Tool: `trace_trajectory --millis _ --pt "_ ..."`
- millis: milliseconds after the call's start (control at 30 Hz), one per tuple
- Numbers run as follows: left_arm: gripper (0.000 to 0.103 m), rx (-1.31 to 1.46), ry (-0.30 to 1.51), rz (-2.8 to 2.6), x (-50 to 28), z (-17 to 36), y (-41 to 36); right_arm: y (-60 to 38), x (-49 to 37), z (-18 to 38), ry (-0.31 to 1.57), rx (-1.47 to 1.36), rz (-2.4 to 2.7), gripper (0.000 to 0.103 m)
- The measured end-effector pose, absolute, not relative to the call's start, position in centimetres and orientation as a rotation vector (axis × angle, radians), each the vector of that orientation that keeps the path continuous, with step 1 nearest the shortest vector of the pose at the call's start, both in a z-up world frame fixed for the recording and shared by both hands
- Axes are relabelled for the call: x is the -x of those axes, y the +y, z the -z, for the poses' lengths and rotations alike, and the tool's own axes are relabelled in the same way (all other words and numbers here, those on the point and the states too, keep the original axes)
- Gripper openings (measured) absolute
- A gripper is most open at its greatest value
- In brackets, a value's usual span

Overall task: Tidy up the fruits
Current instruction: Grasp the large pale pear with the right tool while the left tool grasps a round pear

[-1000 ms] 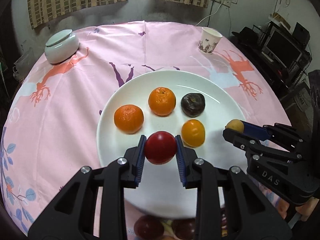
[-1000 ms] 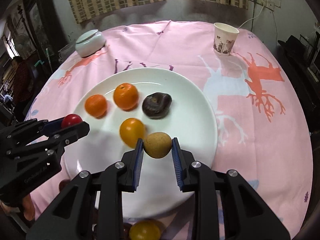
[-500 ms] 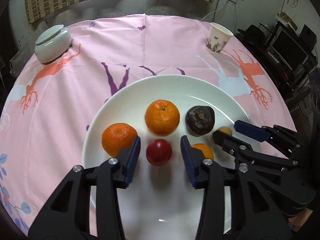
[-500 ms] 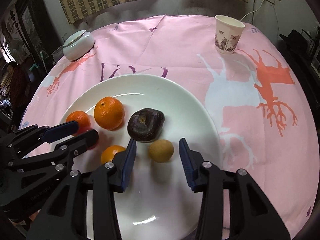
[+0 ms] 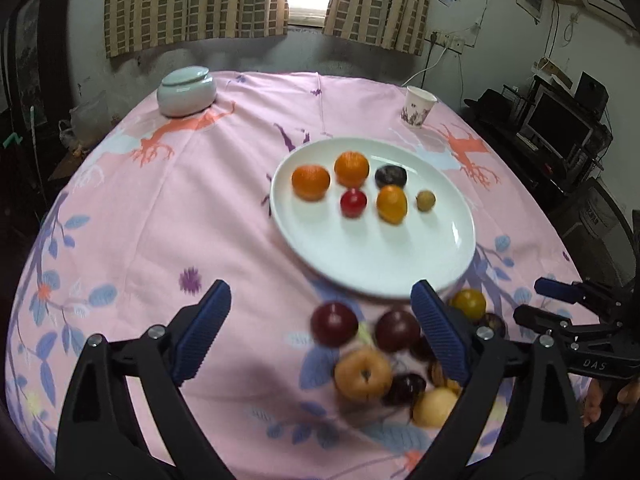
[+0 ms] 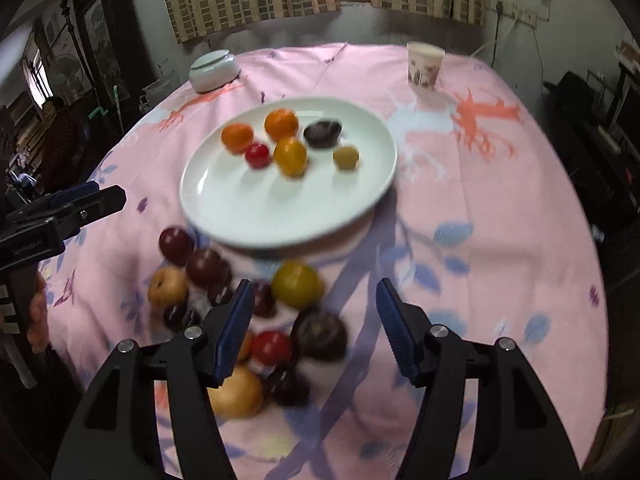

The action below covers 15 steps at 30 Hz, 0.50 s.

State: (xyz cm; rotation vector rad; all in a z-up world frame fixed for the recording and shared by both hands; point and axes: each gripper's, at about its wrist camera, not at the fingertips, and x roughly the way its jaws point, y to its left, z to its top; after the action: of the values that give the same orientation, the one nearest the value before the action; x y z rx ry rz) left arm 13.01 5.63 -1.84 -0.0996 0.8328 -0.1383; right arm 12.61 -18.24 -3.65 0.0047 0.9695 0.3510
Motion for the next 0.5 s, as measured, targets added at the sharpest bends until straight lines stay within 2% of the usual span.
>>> trace_trajectory --millis 167,267,300,333,500 --pt "0.093 0.085 0.863 0.115 -7.4 5.0 5.6 -16.8 -4.5 5.8 0.937 -0.049 -0.419 0.064" --pt "0.093 0.038 0.867 0.104 -5.6 5.6 5.4 -15.1 -2.6 6.2 0.915 -0.010 -0.425 0.064" --pt "0.093 0.026 0.862 0.095 -5.2 5.7 5.4 -14.7 -2.5 6.3 0.907 -0.001 -0.413 0.060" --pt "0.093 0.018 0.859 0.089 -4.8 5.8 5.4 -14.6 -2.7 6.4 0.909 0.002 -0.403 0.048" --pt "0.093 0.029 0.857 0.098 -3.5 5.9 5.9 -14.3 -4.8 7.9 0.959 -0.019 -0.375 0.045"
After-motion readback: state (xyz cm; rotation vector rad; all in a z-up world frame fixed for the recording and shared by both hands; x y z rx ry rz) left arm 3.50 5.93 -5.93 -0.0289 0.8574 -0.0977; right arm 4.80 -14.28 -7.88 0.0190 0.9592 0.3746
